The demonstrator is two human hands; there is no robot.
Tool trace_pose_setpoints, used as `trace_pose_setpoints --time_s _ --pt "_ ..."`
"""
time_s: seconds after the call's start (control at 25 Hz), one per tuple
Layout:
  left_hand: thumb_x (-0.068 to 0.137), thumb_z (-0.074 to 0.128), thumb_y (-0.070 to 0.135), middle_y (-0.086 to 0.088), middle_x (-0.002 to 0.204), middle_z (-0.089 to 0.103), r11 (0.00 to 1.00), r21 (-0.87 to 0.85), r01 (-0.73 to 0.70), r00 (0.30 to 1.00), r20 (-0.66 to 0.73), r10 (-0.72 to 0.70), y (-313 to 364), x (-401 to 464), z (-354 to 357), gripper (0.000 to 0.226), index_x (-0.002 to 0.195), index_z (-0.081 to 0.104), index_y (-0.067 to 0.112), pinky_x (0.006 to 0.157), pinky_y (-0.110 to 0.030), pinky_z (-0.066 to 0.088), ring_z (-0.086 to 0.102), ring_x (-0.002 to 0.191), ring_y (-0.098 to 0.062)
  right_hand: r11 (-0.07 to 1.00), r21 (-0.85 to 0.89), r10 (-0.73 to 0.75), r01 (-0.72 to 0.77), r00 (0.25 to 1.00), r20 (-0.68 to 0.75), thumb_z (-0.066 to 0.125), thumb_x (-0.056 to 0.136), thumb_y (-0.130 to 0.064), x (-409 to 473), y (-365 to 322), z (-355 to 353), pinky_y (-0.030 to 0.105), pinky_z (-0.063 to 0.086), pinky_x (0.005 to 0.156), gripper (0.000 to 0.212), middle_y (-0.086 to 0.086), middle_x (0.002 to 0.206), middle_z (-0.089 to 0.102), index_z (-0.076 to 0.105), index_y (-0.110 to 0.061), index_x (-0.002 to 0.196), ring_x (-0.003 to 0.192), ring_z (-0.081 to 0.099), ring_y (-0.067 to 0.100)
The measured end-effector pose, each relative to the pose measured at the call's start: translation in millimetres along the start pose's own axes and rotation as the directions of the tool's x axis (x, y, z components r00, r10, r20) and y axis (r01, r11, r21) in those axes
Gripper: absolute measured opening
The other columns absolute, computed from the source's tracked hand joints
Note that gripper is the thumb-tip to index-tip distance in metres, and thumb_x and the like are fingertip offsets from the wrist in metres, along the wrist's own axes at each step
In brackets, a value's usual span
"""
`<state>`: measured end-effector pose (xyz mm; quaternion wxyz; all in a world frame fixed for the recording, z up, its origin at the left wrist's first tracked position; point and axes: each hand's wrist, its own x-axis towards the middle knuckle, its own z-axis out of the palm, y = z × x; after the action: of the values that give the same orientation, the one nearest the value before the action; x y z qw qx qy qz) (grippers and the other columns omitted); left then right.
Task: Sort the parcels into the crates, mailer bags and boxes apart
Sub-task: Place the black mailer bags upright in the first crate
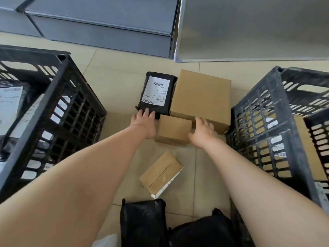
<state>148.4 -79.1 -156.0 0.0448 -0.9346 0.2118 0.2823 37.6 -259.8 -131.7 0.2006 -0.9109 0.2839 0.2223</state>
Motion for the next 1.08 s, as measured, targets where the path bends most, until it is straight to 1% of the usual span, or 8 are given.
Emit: trace_pose_setpoints --time_s 0.2,0.36,0.52,0.68,0.8,0.92,1.0,1.08 --pt "0.092 0.044 0.015 -0.006 0.165 -0.008 0.991 0.094 -0.095 0.992 -0.069 0.102 8.0 19.4 -1.4 0.081 0.157 -0.003 0.017 0.122 -0.045 0.004 -0.006 0.151 -0.027 0.997 -0.071 -0.009 0.008 1.0 -0.006 0.053 0.1 -0.035 12.8 13.6 -7.2 0.047 0.026 0.118 0.077 0.004 0.17 0.008 0.01 -0.018 0.161 0.152 0.012 0.031" --pt "0.09 0.045 0.016 -0.005 0.165 -0.009 0.979 0.189 -0.07 0.997 -0.007 0.073 -1.1 28.4 0.5 0.084 0.157 -0.007 0.018 0.122 -0.045 0.005 -0.005 0.152 -0.025 0.996 -0.084 -0.011 0.011 1.0 0.006 0.054 0.1 -0.032 12.9 16.0 -1.6 0.047 0.024 0.12 0.078 0.001 0.17 -0.001 0.006 -0.021 0.162 0.154 0.008 0.03" --pt "0.091 0.047 0.025 -0.007 0.16 0.019 0.973 0.197 -0.117 0.98 -0.138 0.146 2.1 19.2 9.0 0.08 0.157 0.002 0.018 0.121 -0.044 0.013 0.018 0.148 -0.025 0.994 -0.102 -0.03 0.029 1.0 -0.008 0.052 0.1 -0.029 11.0 19.8 0.9 0.046 0.026 0.12 0.076 0.001 0.17 0.001 0.008 -0.02 0.162 0.153 0.011 0.031" --pt "0.091 0.051 0.026 -0.011 0.145 0.034 0.924 0.35 -0.152 0.957 -0.182 0.226 -5.8 -0.5 21.3 0.075 0.154 0.012 0.019 0.115 -0.046 0.025 0.038 0.131 -0.032 0.99 -0.139 -0.048 0.036 0.995 -0.085 0.052 0.099 -0.03 7.3 19.8 2.1 0.043 0.033 0.113 0.072 0.006 0.163 0.021 0.014 -0.019 0.16 0.144 0.025 0.031" --pt "0.09 0.054 0.025 -0.013 0.151 0.024 0.943 0.283 -0.177 0.964 -0.144 0.224 -16.7 -19.2 29.9 0.067 0.15 0.024 0.024 0.116 -0.051 0.022 0.024 0.14 -0.033 0.969 -0.245 -0.06 0.032 0.992 -0.107 0.051 0.099 -0.033 1.1 20.2 3.9 0.043 0.033 0.111 0.062 0.009 0.157 0.027 0.029 -0.018 0.155 0.139 0.027 0.031" --pt "0.092 0.056 0.024 -0.008 0.163 0.001 0.938 0.218 -0.268 0.96 -0.027 0.28 -28.1 -37.9 32.0 0.064 0.148 0.026 0.023 0.117 -0.054 0.019 0.003 0.15 -0.031 0.963 -0.268 -0.051 0.028 0.995 -0.08 0.051 0.1 -0.031 -3.7 21.4 7.3 0.046 0.022 0.12 0.06 0.011 0.166 0.011 0.03 -0.019 0.154 0.151 0.011 0.034" --pt "0.093 0.054 0.026 -0.004 0.164 0.002 0.92 0.198 -0.339 0.94 0.034 0.339 -35.7 -54.6 34.4 0.065 0.15 0.024 0.023 0.119 -0.053 0.019 0.003 0.15 -0.028 0.98 -0.192 -0.054 0.051 0.998 -0.011 0.051 0.101 -0.03 -8.2 21.2 6.4 0.046 0.021 0.123 0.063 0.007 0.169 0.006 0.025 -0.019 0.157 0.154 0.01 0.032" --pt "0.093 0.052 0.027 0.0 0.163 0.012 0.895 0.174 -0.411 0.911 0.051 0.409 -41.1 -72.6 41.5 0.062 0.149 0.026 0.025 0.119 -0.048 0.02 0.01 0.149 -0.023 0.981 -0.168 -0.094 0.094 0.996 0.008 0.052 0.1 -0.028 -18.9 22.4 8.5 0.043 0.033 0.117 0.063 0.007 0.167 0.016 0.026 -0.017 0.156 0.148 0.025 0.03"
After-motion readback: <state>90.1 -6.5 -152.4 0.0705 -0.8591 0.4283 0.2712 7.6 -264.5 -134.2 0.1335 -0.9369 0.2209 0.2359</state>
